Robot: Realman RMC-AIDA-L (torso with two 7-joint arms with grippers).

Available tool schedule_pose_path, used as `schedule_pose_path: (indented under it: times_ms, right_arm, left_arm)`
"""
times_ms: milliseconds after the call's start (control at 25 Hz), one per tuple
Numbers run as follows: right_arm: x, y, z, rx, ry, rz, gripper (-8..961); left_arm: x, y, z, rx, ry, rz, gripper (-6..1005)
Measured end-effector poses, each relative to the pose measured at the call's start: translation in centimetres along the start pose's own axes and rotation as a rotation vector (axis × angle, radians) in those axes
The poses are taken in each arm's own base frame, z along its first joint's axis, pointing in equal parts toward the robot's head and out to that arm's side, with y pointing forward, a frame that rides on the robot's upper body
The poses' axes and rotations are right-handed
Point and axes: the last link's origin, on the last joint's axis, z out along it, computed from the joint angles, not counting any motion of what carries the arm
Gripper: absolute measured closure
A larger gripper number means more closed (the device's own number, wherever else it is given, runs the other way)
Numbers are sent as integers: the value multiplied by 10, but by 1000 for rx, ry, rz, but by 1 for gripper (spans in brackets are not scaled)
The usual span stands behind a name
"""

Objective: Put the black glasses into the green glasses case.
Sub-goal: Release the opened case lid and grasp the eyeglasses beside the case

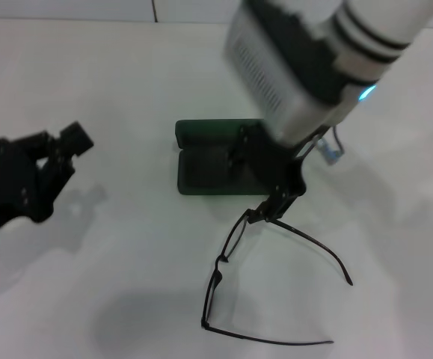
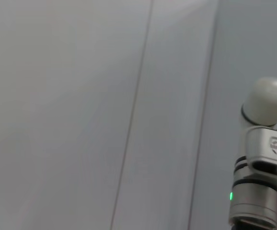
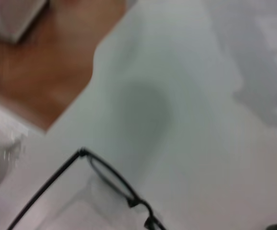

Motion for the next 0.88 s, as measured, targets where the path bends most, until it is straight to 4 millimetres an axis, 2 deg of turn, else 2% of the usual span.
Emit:
schedule_pose_path:
  times_ms: [200, 440, 640, 880]
  right_arm:
    - [-21, 1, 15, -15, 85, -120, 296]
    - [-39, 7, 26, -39, 104, -217, 296]
    - [-46, 18, 40, -68, 124, -288, 297]
    - [-48, 26, 48, -88, 126, -320, 298]
  left_arm:
    - [-17, 9, -13, 51, 0, -17, 952]
    - [-27, 12, -14, 76, 1, -30, 951]
    - [-27, 11, -12, 79, 7, -25, 951]
    - [-28, 11, -11, 83, 12, -33, 952]
